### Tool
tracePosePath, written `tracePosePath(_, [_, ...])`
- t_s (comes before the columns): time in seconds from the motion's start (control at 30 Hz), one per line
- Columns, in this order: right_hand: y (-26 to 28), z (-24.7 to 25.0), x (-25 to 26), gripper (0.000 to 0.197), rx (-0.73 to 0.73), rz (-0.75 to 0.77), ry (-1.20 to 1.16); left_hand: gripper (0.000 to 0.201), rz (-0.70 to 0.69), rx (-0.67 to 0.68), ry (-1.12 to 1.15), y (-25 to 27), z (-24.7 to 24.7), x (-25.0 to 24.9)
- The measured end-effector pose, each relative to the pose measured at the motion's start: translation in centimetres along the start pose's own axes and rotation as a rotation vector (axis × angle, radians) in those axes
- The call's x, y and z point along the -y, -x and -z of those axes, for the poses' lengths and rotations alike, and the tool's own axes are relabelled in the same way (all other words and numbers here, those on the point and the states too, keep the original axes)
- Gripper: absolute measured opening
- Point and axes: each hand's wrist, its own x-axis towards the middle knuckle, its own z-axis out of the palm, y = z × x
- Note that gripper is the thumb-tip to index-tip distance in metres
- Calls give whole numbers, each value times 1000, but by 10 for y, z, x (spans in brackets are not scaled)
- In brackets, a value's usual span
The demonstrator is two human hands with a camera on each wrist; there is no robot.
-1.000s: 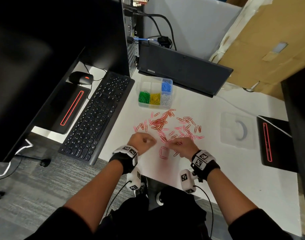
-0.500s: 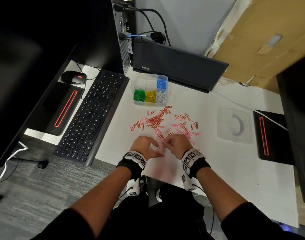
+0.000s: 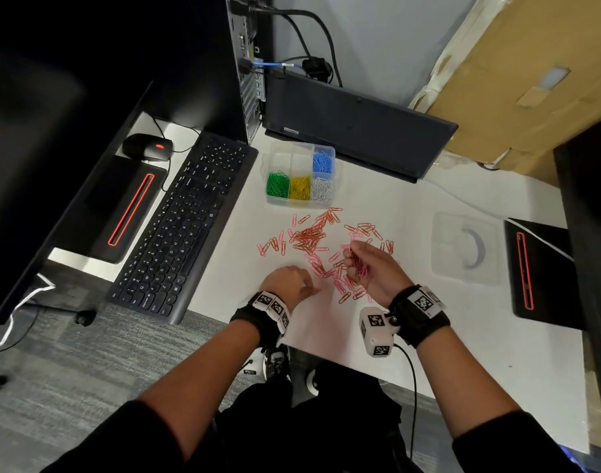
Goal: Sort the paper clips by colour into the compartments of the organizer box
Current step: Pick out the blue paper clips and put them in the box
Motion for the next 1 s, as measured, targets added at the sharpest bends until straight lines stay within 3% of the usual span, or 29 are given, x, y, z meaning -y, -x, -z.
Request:
tracePosePath(0.07, [-4,-5,0,11,5,-9,-24,38,-28,11,-80,-1,2,1])
tracePosePath(0.2, [-13,-13,-6,36,60,-84,-131,35,-29,-13,-83,-1,10,13])
tracePosePath(0.3, [-21,-25,-8,22,107,-171,-255,23,25,-163,188,7,18,37])
tracePosePath(0.4, [-33,-44,-7,12,90,-193,-241,23,149,-339,396,16,34,61])
tracePosePath(0.5, [-51,-71,-10,21,10,-126,112,23,290,-462,524,22,54,84])
tracePosePath(0.6, [-73,-98,-19,30,-17,111,894,25,362,-522,575,22,67,101])
tracePosePath(0.67, [-81,-116,-28,26,3,174,1197,27,390,-530,612,21,68,108])
tracePosePath(0.83, [-101,-133,-54,18,-102,243,1453,32,418,-541,675,18,69,110])
tracePosePath(1.0, [-104,-125,-53,13,-13,218,1478,29,421,-502,660,9,75,104])
